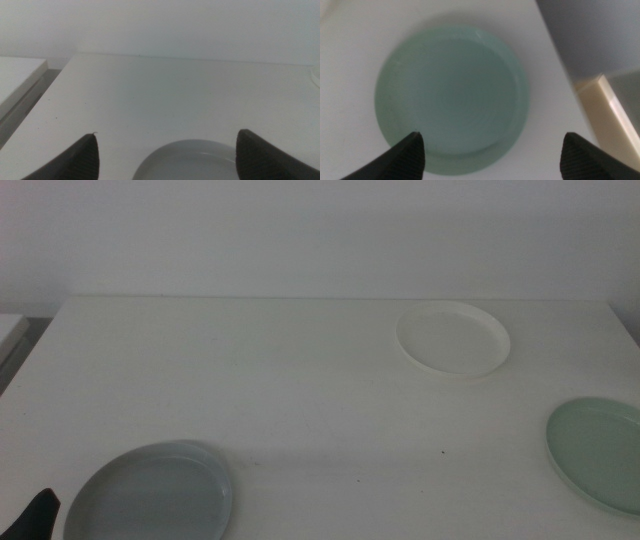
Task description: Stack the three bowls on top of each other.
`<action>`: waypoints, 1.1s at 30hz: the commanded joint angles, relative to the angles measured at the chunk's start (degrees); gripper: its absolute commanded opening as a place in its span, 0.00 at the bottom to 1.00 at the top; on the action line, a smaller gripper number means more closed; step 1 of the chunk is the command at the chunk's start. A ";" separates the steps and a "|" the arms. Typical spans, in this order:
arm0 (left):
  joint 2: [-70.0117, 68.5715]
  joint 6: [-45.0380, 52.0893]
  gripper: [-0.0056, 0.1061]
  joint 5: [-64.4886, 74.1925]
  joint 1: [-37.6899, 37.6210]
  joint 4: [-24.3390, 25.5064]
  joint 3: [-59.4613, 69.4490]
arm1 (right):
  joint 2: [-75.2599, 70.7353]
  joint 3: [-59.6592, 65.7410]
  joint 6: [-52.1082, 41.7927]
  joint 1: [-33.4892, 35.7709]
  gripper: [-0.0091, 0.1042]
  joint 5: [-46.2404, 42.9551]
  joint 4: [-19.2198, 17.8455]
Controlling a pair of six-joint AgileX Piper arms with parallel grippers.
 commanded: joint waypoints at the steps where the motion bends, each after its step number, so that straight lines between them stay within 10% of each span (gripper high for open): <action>1: -0.20 0.01 0.89 -0.76 0.08 -0.42 0.03 | 4.05 -0.82 -3.29 -4.06 0.75 0.88 3.83; 22: -0.20 0.01 0.89 -0.76 0.08 -0.42 0.03 | 31.05 -0.90 -8.66 -13.94 0.54 -13.03 8.86; 33: -0.20 0.01 0.89 -0.76 0.08 -0.42 0.03 | 32.96 -0.90 -9.26 -13.94 0.12 -14.09 9.77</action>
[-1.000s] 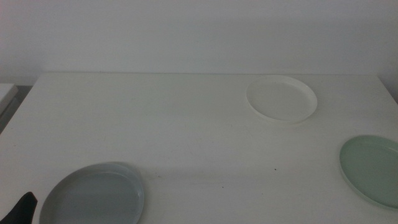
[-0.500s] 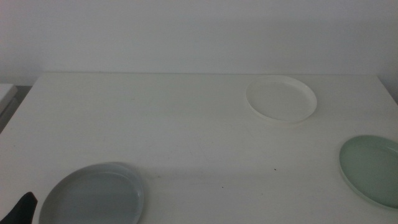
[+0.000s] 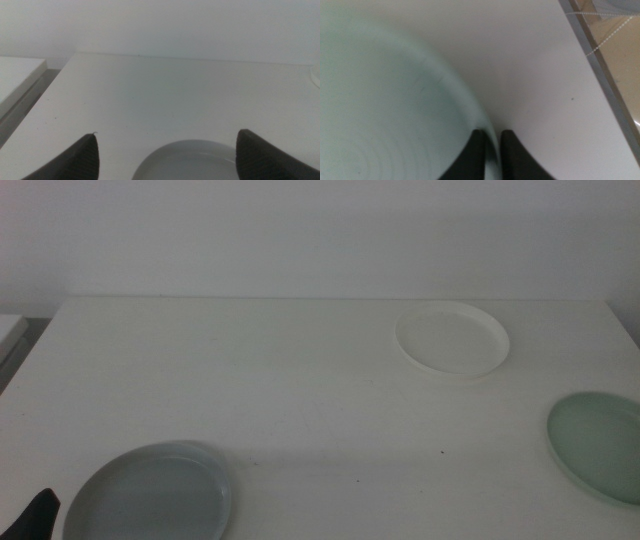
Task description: Stack the three bowls on top of each other.
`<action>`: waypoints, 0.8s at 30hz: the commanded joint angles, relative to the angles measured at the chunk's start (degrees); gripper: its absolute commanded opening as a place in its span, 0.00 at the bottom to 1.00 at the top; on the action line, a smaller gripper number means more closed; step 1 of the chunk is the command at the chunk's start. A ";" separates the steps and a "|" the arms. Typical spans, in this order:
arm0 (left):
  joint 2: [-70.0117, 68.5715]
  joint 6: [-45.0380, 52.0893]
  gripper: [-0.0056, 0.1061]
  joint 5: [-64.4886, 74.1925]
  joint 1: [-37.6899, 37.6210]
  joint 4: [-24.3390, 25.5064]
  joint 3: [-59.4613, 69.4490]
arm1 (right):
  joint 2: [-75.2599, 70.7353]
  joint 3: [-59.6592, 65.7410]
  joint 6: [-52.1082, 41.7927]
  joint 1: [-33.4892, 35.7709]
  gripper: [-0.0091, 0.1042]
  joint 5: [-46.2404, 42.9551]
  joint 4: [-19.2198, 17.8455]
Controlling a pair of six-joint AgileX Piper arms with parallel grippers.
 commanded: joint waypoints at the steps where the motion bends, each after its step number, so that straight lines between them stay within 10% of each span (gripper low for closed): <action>1: -0.20 0.01 0.89 -0.76 0.08 -0.42 0.03 | 0.34 -0.09 -0.34 -0.41 0.09 -0.53 -0.95; 14: -0.20 0.01 0.89 -0.76 0.08 -0.42 0.03 | -8.65 -15.99 -0.34 16.95 0.06 15.79 1.02; 24: -0.20 0.01 0.89 -0.76 0.08 -0.42 0.03 | -0.29 -28.24 -0.34 37.83 0.06 15.21 11.77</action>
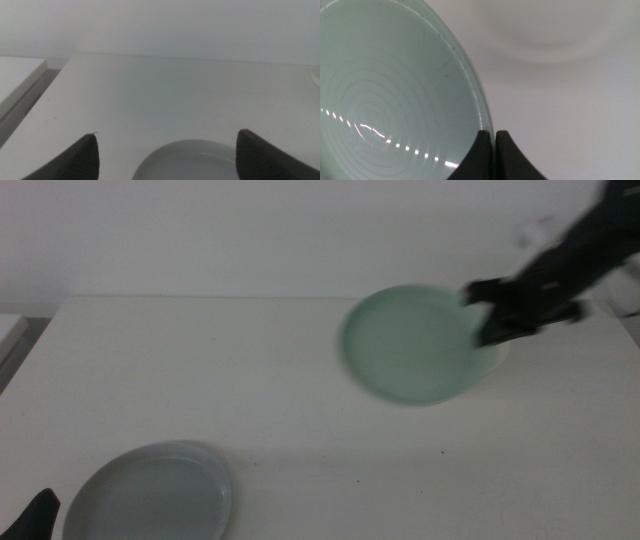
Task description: Stack the three bowls on top of each other.
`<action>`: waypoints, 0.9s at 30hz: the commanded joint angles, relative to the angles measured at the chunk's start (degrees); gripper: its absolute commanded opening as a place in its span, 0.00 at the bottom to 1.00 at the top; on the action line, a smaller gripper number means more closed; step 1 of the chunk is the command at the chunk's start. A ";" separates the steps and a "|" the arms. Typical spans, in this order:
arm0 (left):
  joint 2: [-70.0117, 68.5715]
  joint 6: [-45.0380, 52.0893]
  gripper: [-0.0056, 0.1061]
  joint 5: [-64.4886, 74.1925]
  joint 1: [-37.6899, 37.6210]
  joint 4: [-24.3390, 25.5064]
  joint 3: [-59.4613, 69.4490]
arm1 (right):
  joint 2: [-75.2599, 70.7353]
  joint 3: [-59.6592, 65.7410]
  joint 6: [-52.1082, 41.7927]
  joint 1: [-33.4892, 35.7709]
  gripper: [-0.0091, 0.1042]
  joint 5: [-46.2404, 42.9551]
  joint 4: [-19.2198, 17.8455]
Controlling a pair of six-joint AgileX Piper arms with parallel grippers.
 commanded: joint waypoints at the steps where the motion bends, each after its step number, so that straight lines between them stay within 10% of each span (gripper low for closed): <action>1: -0.20 0.01 0.89 -0.76 0.08 -0.42 0.03 | 3.55 -1.31 -0.14 3.71 0.06 -1.74 2.72; 21: -0.20 0.01 0.89 -0.76 0.08 -0.42 0.03 | 17.17 -1.56 -0.56 9.66 0.08 -8.37 7.89; 27: -0.20 -0.10 0.89 -0.76 0.08 -0.42 0.03 | 17.17 -1.99 -1.34 9.66 0.49 -7.91 7.89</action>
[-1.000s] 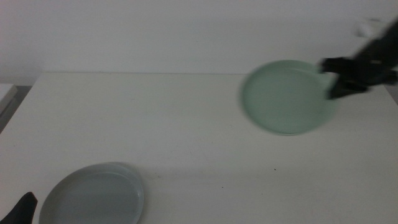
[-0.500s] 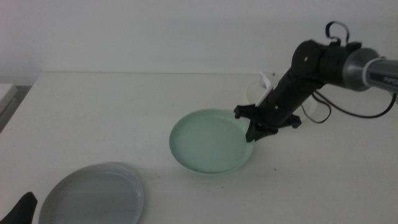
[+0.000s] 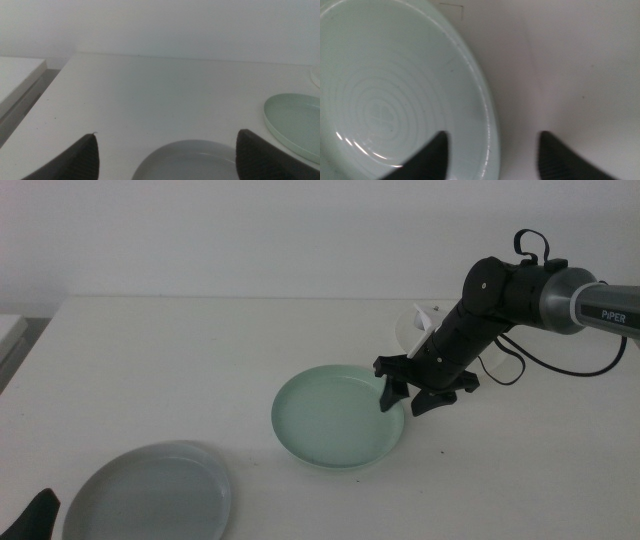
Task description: Stack the three bowls on top of each other.
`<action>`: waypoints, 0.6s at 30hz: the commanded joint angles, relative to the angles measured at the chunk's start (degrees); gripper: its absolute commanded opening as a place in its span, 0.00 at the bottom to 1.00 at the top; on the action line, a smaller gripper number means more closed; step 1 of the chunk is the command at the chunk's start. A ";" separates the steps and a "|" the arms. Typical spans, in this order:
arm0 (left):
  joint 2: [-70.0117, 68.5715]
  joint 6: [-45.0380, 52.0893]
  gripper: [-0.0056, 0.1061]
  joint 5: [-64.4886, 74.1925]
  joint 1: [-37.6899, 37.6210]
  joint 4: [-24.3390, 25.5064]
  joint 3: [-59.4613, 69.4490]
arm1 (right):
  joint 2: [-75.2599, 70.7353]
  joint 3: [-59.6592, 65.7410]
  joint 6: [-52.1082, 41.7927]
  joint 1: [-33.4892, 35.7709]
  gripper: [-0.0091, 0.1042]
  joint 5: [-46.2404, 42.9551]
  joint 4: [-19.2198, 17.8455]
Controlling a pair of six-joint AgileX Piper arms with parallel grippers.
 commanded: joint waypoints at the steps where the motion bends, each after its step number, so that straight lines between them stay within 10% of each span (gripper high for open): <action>1: -0.20 -0.10 0.89 -0.76 0.08 -0.42 0.03 | -0.42 -1.36 -1.69 0.07 0.54 0.41 0.04; 7: -0.20 -0.10 0.89 -0.76 0.08 -0.42 0.03 | -3.10 -13.58 0.31 -4.05 0.74 8.22 -7.61; 18: -0.20 0.01 0.89 -0.76 0.08 -0.42 0.03 | -1.36 -26.86 4.93 -18.62 0.74 7.39 -14.97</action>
